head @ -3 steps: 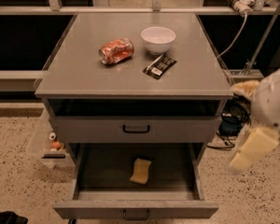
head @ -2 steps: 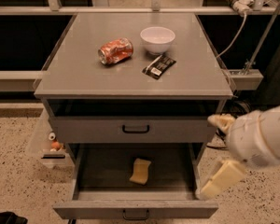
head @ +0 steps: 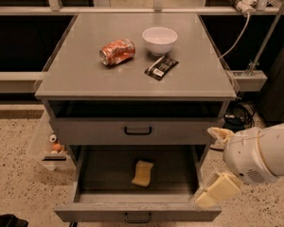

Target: Pick sponge from middle drawer and place on counter

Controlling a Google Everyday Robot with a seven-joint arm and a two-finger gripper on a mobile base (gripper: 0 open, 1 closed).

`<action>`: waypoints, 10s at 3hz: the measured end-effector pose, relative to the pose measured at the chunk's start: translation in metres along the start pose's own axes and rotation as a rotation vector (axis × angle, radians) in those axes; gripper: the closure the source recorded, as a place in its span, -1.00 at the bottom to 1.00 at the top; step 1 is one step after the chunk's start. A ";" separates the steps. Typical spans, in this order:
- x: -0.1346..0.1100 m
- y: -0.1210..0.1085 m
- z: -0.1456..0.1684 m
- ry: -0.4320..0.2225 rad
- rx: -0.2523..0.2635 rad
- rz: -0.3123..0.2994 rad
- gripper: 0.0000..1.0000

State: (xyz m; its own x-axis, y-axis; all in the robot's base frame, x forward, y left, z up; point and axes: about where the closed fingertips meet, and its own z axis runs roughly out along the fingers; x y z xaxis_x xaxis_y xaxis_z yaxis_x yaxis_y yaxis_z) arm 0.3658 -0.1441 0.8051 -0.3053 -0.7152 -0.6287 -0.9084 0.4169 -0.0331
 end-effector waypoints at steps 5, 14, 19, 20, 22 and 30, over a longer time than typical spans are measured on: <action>0.065 0.015 0.173 -0.164 -0.069 0.332 -1.00; 0.078 -0.053 0.314 -0.276 0.299 0.225 -1.00; 0.111 -0.094 0.405 -0.146 0.377 0.292 -1.00; 0.132 -0.111 0.416 -0.086 0.417 0.289 -1.00; 0.136 -0.127 0.443 -0.128 0.351 0.410 -1.00; 0.097 -0.070 0.493 -0.166 0.103 0.532 1.00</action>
Offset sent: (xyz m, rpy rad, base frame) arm 0.0467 0.0539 -0.2348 0.3106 0.1659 -0.3248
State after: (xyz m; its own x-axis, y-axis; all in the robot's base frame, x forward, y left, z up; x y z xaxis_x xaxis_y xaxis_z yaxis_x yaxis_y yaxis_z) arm 0.5405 0.0338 0.3636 -0.6568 -0.2973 -0.6930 -0.6067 0.7541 0.2516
